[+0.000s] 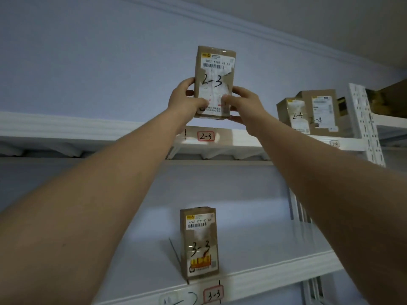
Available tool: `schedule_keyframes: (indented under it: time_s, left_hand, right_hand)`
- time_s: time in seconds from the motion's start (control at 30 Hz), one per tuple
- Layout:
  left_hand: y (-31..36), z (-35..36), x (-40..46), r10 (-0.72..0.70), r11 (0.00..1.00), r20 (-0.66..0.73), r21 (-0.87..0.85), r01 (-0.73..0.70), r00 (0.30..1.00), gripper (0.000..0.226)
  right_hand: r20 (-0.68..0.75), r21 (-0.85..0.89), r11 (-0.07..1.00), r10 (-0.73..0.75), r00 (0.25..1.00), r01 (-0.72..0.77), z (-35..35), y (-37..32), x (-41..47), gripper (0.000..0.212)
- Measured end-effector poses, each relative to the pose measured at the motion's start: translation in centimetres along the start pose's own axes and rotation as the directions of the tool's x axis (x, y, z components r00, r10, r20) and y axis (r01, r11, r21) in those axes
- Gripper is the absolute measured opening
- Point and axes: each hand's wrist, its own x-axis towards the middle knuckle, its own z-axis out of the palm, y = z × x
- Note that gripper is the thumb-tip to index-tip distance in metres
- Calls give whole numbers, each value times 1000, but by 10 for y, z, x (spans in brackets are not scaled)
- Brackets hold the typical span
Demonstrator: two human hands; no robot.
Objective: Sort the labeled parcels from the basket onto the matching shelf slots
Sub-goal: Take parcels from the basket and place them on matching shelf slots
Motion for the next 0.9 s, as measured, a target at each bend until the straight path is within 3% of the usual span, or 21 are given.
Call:
schedule_keyframes:
  time_s: [0.37, 0.5, 0.6, 0.77, 0.9]
  left_hand:
    - [-39, 17, 32, -52, 952, -96, 295, 79, 994, 64]
    - [-34, 16, 30, -71, 916, -108, 387, 107, 992, 60]
    - [-28, 18, 28, -76, 884, -111, 452, 118, 991, 56]
    - [-24, 18, 30, -65, 844, -140, 520, 129, 988, 60]
    - [-25, 11, 34, -138, 828, -77, 538, 158, 987, 72]
  right_hand:
    - [132, 7, 1000, 3, 991, -4, -5, 63, 59, 39]
    - [173, -158, 987, -4, 985, 31, -5, 61, 64, 30]
    - [200, -277, 960, 22, 980, 35, -8, 55, 64, 36]
    - [167, -307, 952, 31, 986, 21, -9, 51, 64, 43]
    - [242, -332, 941, 25, 970, 58, -4, 54, 64, 39]
